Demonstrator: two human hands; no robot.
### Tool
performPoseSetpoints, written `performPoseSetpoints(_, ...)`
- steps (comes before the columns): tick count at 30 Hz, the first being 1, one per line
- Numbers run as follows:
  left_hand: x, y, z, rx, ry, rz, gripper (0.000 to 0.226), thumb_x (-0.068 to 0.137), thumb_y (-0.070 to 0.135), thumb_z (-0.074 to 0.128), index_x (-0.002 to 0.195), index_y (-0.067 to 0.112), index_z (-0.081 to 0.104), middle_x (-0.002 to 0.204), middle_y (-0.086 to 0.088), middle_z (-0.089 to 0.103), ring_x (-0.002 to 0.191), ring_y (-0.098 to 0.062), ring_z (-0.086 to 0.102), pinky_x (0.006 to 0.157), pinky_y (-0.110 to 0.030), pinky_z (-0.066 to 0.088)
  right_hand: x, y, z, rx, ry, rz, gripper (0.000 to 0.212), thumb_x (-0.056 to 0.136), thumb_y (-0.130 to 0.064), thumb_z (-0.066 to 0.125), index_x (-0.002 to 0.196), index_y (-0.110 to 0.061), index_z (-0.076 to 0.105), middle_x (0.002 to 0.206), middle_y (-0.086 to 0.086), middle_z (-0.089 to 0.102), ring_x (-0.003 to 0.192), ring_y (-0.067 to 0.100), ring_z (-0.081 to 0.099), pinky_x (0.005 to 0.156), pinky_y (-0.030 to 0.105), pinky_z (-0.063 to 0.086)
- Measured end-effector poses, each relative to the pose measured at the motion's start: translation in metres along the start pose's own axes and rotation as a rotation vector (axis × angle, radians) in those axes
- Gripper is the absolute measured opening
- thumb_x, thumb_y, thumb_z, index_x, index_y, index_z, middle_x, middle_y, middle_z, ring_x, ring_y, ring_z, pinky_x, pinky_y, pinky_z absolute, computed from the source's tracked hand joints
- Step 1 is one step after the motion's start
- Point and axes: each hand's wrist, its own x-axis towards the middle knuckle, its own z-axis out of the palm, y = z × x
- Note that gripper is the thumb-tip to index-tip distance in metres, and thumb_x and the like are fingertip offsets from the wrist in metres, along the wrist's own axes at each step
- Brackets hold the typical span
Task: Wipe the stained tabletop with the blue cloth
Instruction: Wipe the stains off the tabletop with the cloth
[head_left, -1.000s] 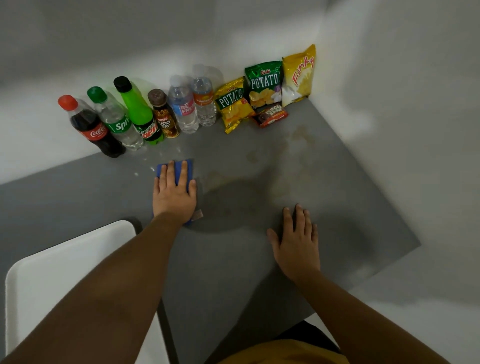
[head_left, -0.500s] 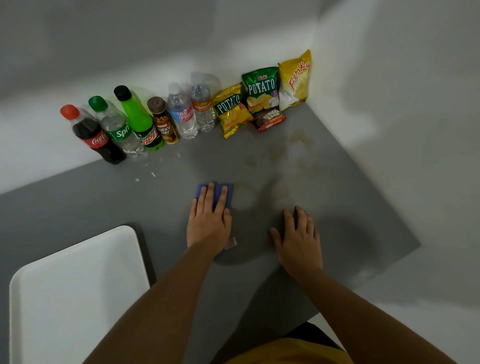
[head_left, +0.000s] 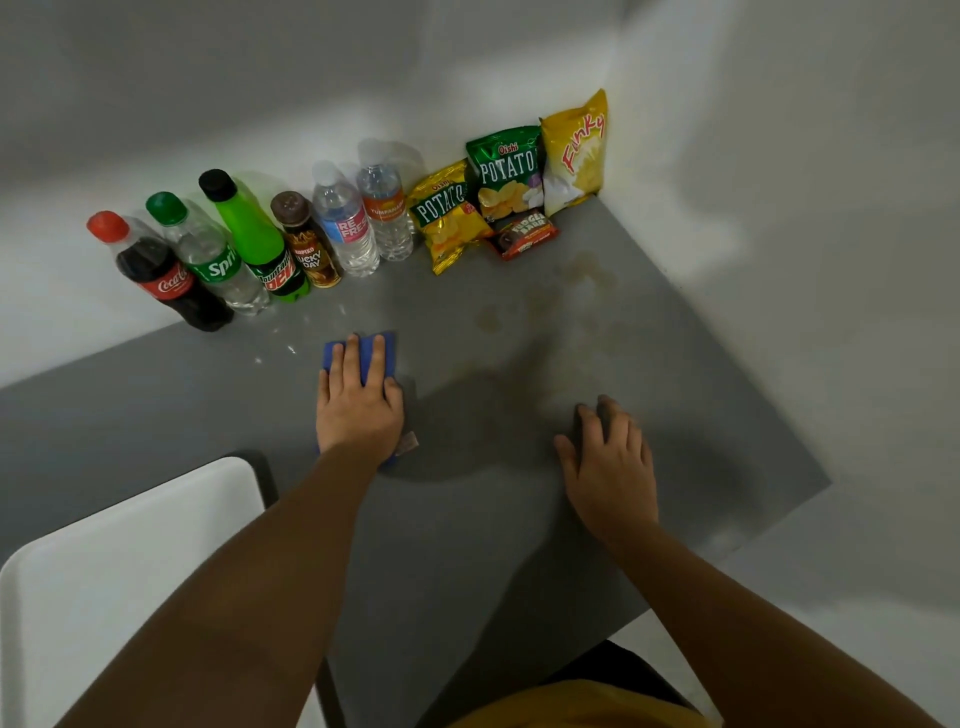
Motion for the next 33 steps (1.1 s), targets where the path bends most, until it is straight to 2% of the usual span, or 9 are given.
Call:
performPoseSetpoints(3, 0.006, 0.022, 0.001, 0.009, -0.026, -0.015, 0.062, 0.102, 0.041, 0.017, 0.16, 0.03, -0.002, 0.169, -0.006, 0.005, 0.155, -0.025, -0.002, 0.125, -0.044, 0.002, 0.001, 0.002, -0.003, -0.012, 0.006, -0.007, 0.061, 0.103, -0.055, 0.035, 0.147, -0.015, 0.047, 0.157, 0.017, 0.038, 0.143, 0.038, 0.037, 0.116, 0.051, 0.036)
performPoseSetpoints(7, -0.005, 0.054, 0.005, 0.009, -0.046, 0.051, 0.062, 0.103, 0.04, 0.021, 0.161, 0.028, 0.001, 0.169, -0.007, 0.005, 0.155, -0.025, -0.001, 0.125, -0.044, 0.003, 0.004, 0.002, -0.007, -0.023, 0.023, -0.028, 0.061, 0.103, -0.055, 0.034, 0.145, -0.014, 0.049, 0.155, 0.018, 0.041, 0.141, 0.039, 0.04, 0.114, 0.051, 0.038)
performPoseSetpoints(10, -0.026, 0.072, 0.011, 0.033, -0.078, 0.112, 0.062, 0.103, 0.043, 0.015, 0.16, 0.028, -0.006, 0.169, -0.006, -0.001, 0.155, -0.025, -0.003, 0.125, -0.044, 0.003, 0.008, 0.0, -0.006, -0.024, 0.023, -0.043, 0.06, 0.103, -0.055, 0.035, 0.143, -0.014, 0.051, 0.153, 0.019, 0.042, 0.139, 0.039, 0.042, 0.112, 0.052, 0.041)
performPoseSetpoints(16, -0.075, 0.059, 0.013, 0.035, -0.075, 0.232, 0.061, 0.103, 0.048, 0.009, 0.159, 0.032, -0.008, 0.169, -0.001, -0.004, 0.155, -0.022, -0.006, 0.125, -0.044, 0.008, 0.011, -0.008, -0.003, -0.022, 0.021, -0.065, 0.057, 0.103, -0.054, 0.04, 0.142, -0.014, 0.053, 0.151, 0.02, 0.045, 0.136, 0.041, 0.045, 0.11, 0.052, 0.042)
performPoseSetpoints(21, -0.075, 0.022, 0.006, -0.019, -0.016, 0.153, 0.061, 0.104, 0.044, 0.028, 0.16, 0.033, 0.009, 0.168, -0.001, 0.011, 0.155, -0.021, 0.005, 0.125, -0.045, 0.014, 0.011, -0.003, -0.003, -0.016, 0.044, -0.079, 0.051, 0.103, -0.048, 0.046, 0.138, -0.012, 0.056, 0.15, 0.021, 0.046, 0.133, 0.04, 0.046, 0.108, 0.052, 0.043)
performPoseSetpoints(26, -0.044, 0.013, 0.003, -0.004, 0.012, 0.098, 0.061, 0.102, 0.044, 0.025, 0.16, 0.033, 0.007, 0.167, -0.005, 0.016, 0.155, -0.024, 0.01, 0.125, -0.045, 0.012, 0.01, 0.006, -0.003, -0.042, 0.06, -0.097, 0.051, 0.105, -0.049, 0.041, 0.139, -0.013, 0.055, 0.149, 0.018, 0.047, 0.133, 0.038, 0.047, 0.107, 0.049, 0.042)
performPoseSetpoints(33, -0.008, 0.056, 0.012, -0.011, -0.016, 0.019, 0.062, 0.102, 0.042, 0.019, 0.16, 0.03, 0.001, 0.168, -0.006, 0.008, 0.155, -0.025, 0.001, 0.125, -0.043, 0.003, 0.008, 0.017, -0.006, -0.034, 0.052, -0.094, 0.055, 0.105, -0.051, 0.037, 0.142, -0.014, 0.053, 0.153, 0.018, 0.044, 0.138, 0.037, 0.043, 0.113, 0.05, 0.04)
